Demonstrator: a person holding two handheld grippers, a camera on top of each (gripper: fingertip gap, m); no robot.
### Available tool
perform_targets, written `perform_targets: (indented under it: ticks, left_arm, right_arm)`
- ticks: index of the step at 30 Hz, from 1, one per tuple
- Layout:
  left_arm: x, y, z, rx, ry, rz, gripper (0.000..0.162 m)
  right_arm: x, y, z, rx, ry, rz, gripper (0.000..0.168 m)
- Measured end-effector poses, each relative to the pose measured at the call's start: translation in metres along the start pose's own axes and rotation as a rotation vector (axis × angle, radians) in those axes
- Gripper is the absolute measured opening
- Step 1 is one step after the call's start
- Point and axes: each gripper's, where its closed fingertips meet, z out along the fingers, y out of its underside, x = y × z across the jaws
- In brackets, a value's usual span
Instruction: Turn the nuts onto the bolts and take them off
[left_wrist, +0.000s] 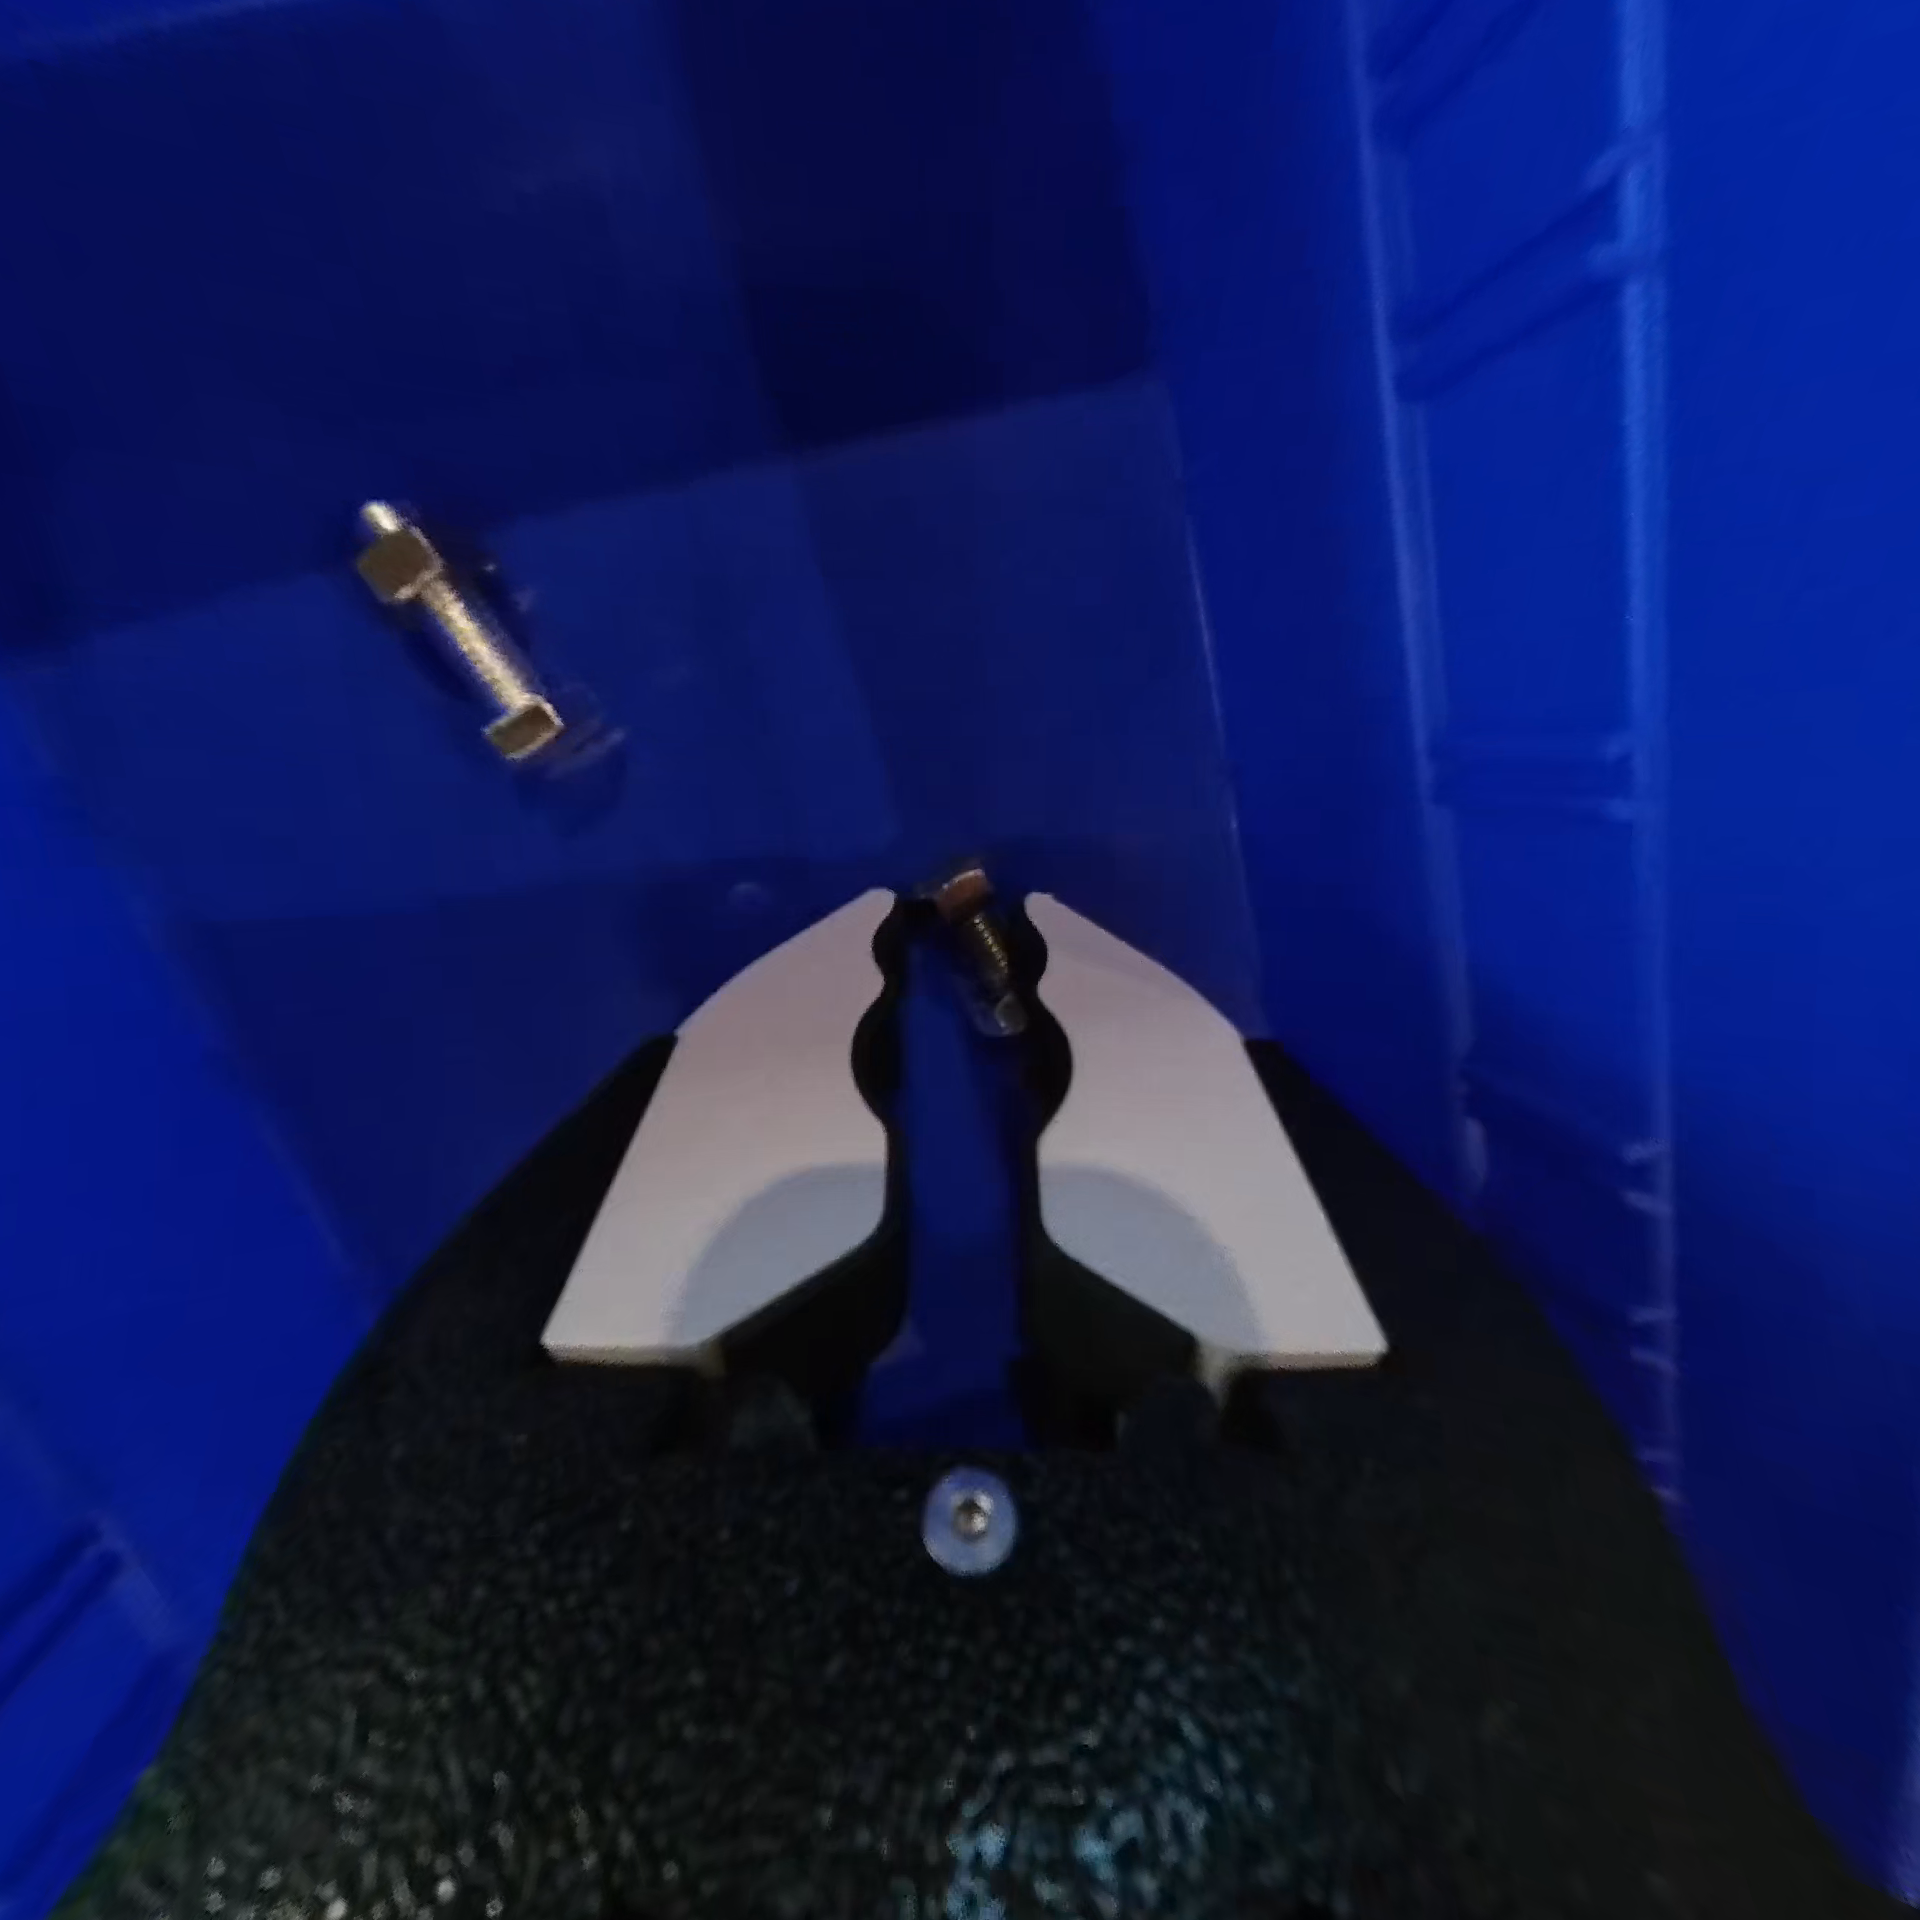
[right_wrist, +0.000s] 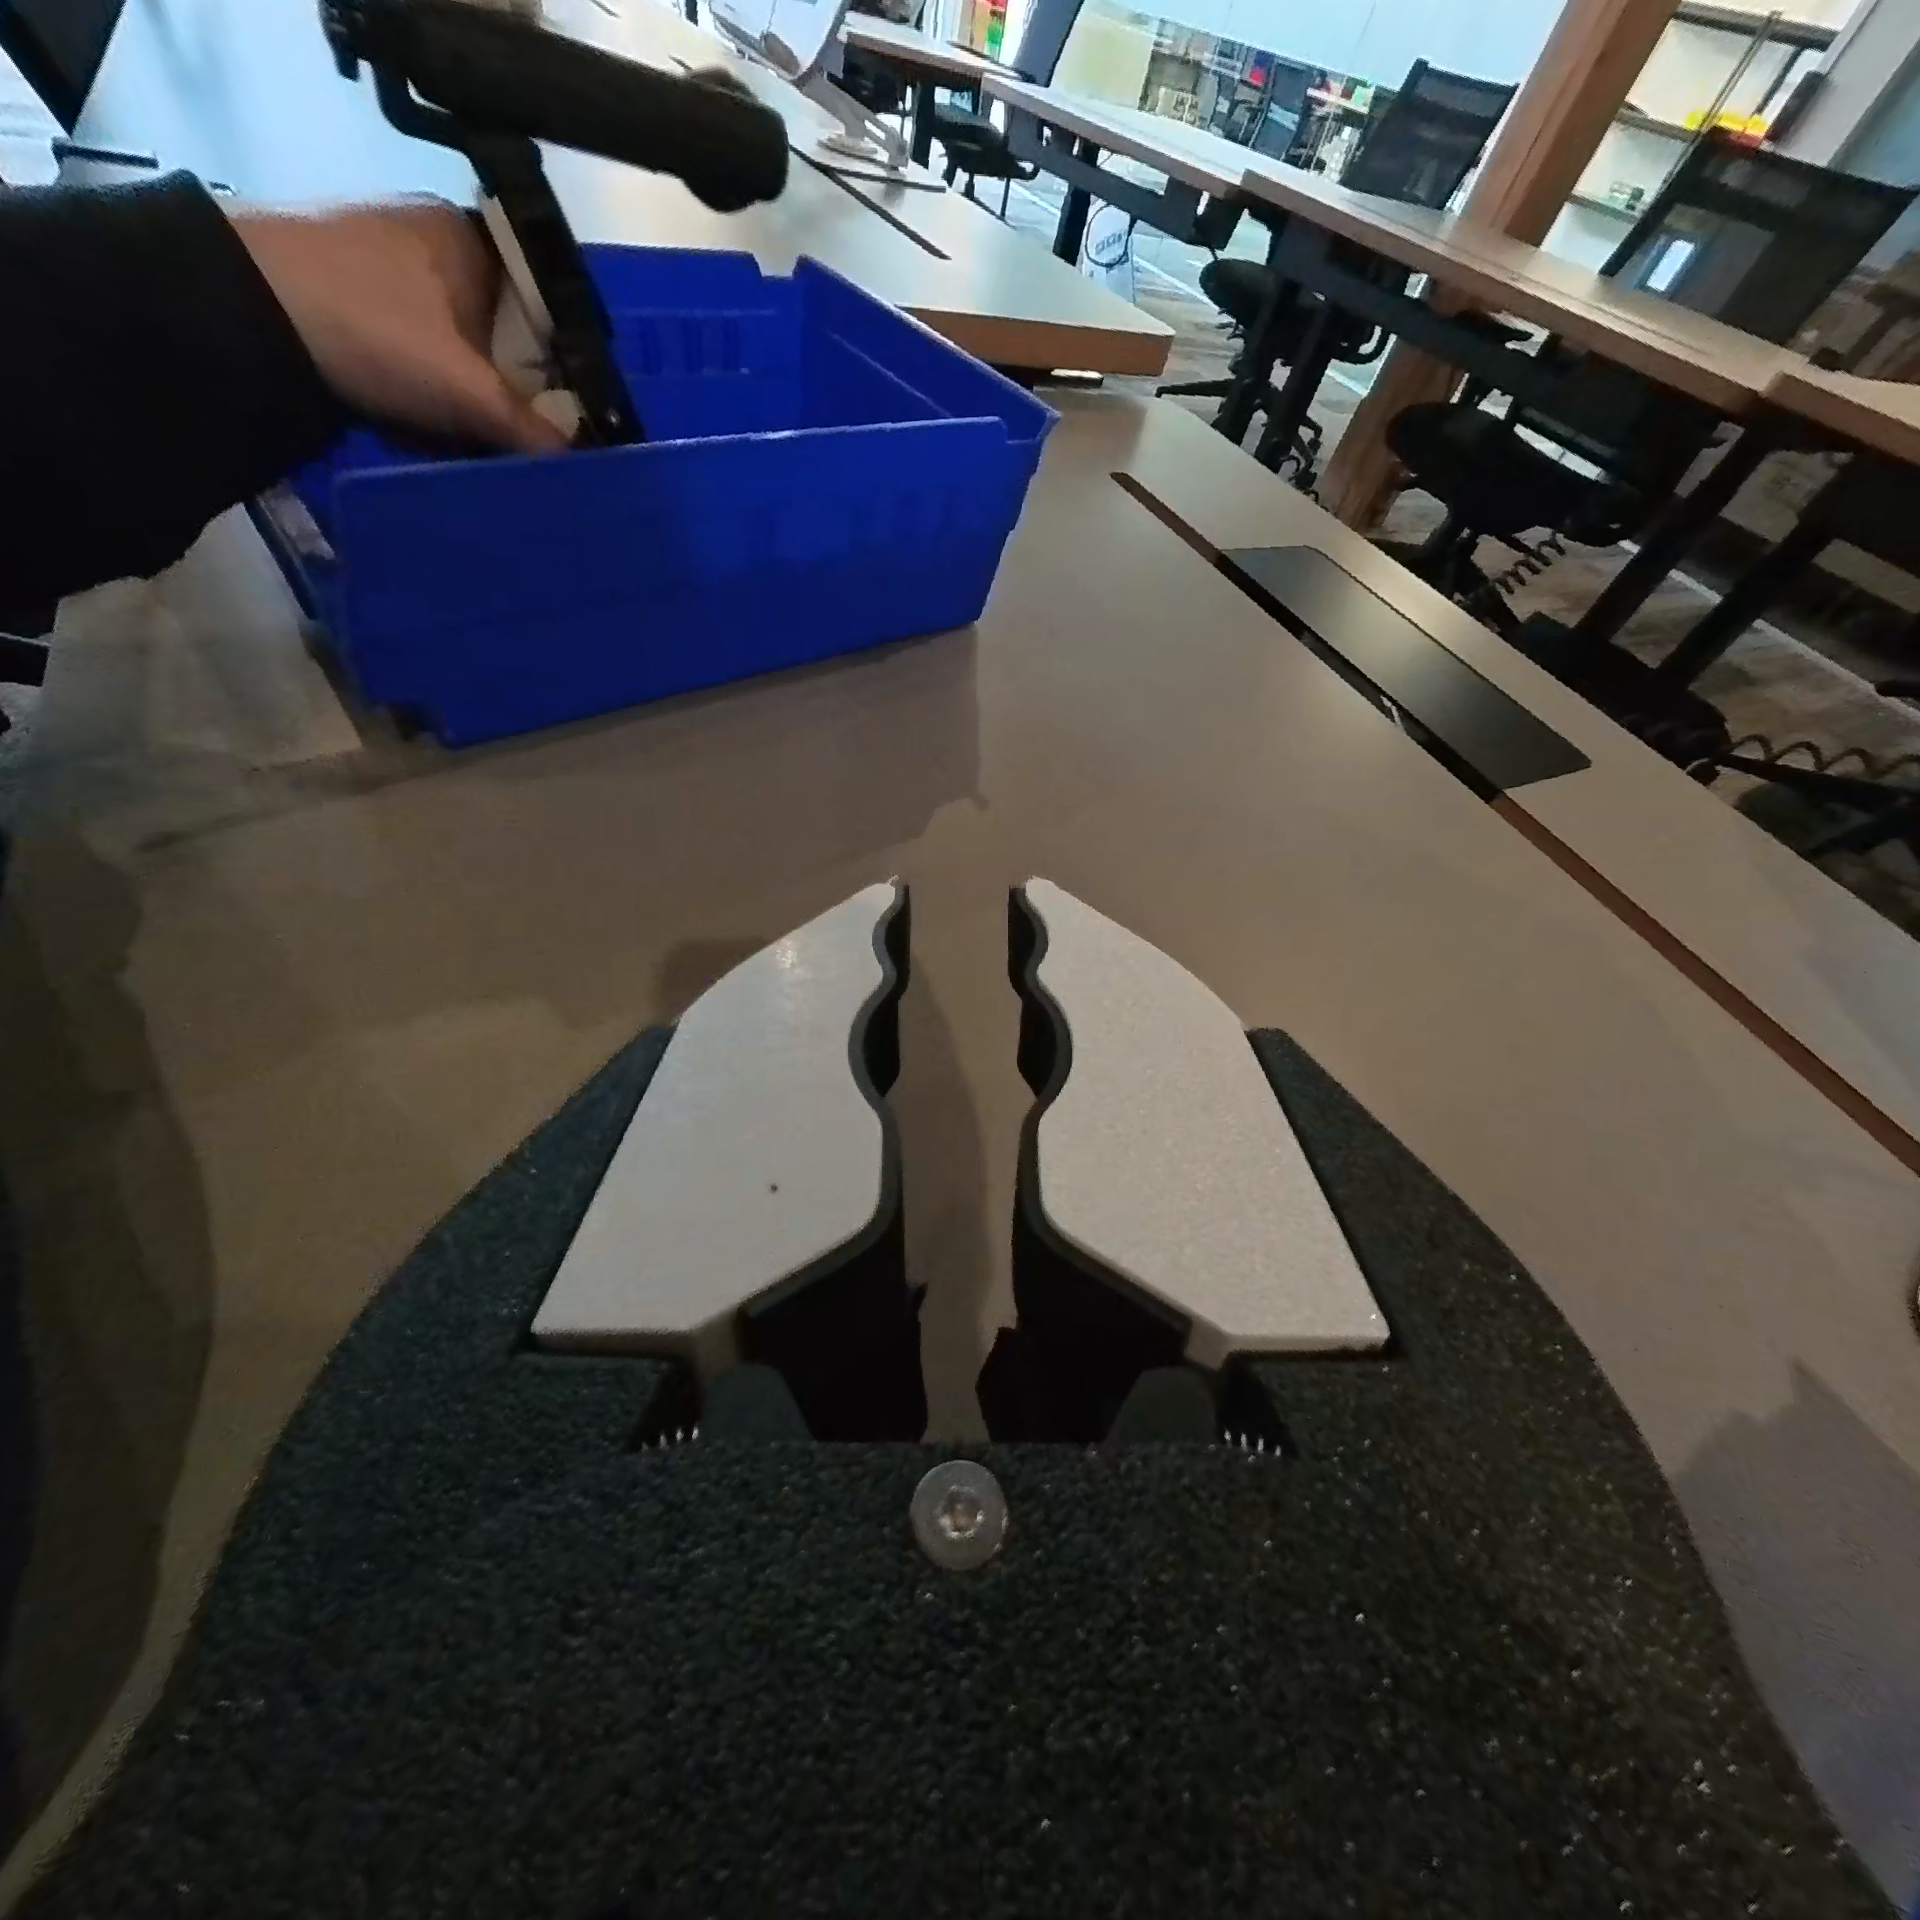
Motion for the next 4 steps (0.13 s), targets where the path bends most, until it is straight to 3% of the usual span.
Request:
perform_targets:
  ticks: [4]
  left_arm:
    - [-0.0056, -0.0033, -0.0085, 0.072, -0.013, 0.037, 0.018]
  right_arm:
    - [-0.0009, 0.0011, 0.0009, -0.009, -0.002, -0.006, 0.018]
